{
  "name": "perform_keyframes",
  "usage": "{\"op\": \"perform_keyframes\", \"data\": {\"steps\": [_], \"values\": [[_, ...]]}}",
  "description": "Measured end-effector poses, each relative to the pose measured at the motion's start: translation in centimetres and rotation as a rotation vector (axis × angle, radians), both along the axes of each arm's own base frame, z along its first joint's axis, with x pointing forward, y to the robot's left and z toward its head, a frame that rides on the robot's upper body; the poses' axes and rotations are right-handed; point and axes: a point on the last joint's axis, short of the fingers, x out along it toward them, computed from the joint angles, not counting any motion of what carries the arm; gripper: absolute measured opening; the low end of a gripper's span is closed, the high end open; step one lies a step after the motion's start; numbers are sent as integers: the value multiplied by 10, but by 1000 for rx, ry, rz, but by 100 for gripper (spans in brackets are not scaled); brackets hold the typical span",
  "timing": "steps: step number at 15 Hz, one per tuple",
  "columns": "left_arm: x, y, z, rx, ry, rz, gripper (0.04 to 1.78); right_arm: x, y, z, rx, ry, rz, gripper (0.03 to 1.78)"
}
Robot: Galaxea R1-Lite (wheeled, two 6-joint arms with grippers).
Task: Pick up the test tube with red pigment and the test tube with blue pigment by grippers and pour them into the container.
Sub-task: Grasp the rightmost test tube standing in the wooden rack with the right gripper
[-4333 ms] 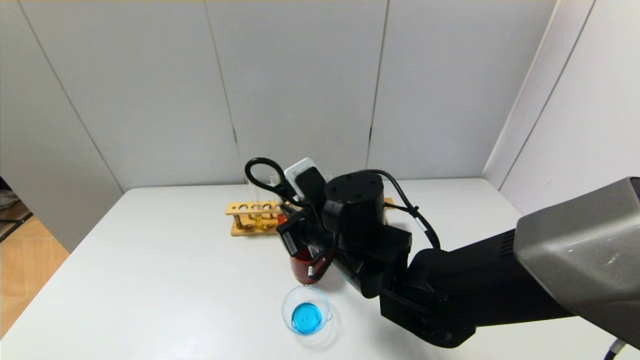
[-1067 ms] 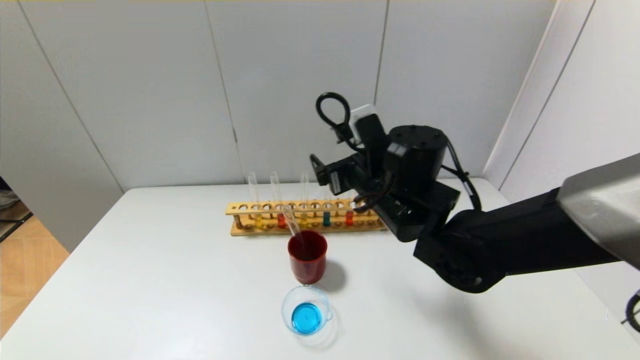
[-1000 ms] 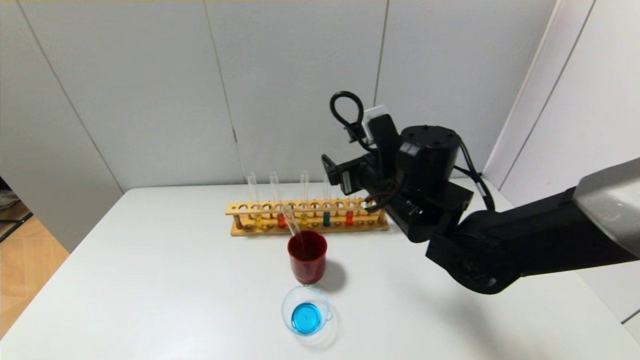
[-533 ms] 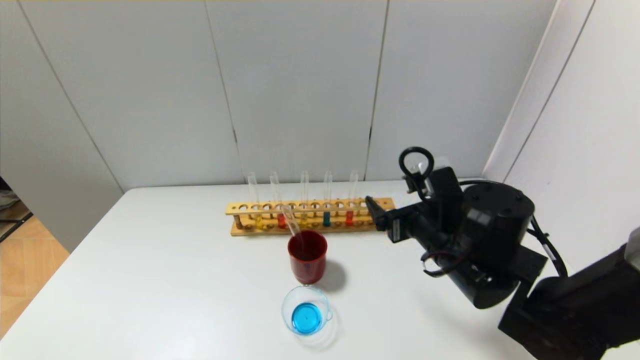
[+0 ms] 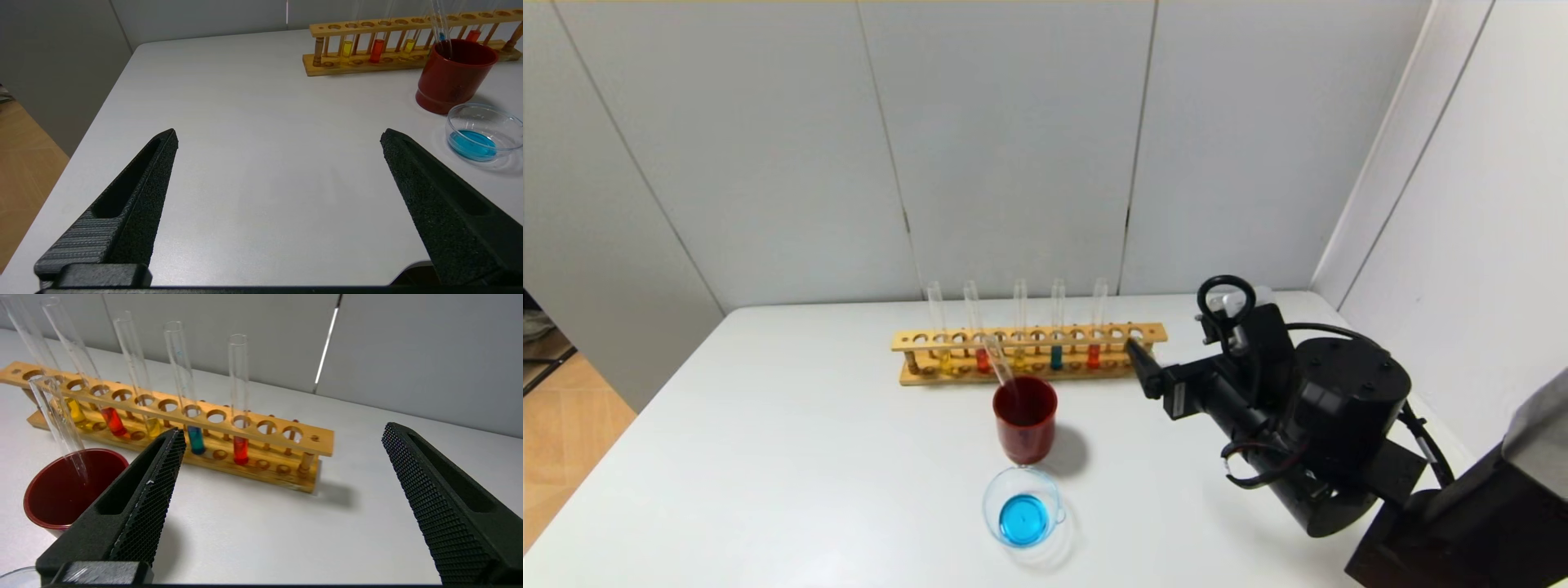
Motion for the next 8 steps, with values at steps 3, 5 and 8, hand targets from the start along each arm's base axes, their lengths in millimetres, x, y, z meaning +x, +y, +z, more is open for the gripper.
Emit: {"op": "perform_keyframes", "data": {"steps": [3,5,8], "values": [[0,0,0,0,0,0,175,14,11,-15,-7,24,42,175],[0,0,0,0,0,0,175,27,15,-26,-13,41,86,175],[0,0,0,-1,0,0,175,46,19,-35,-11,42,106,175]]}}
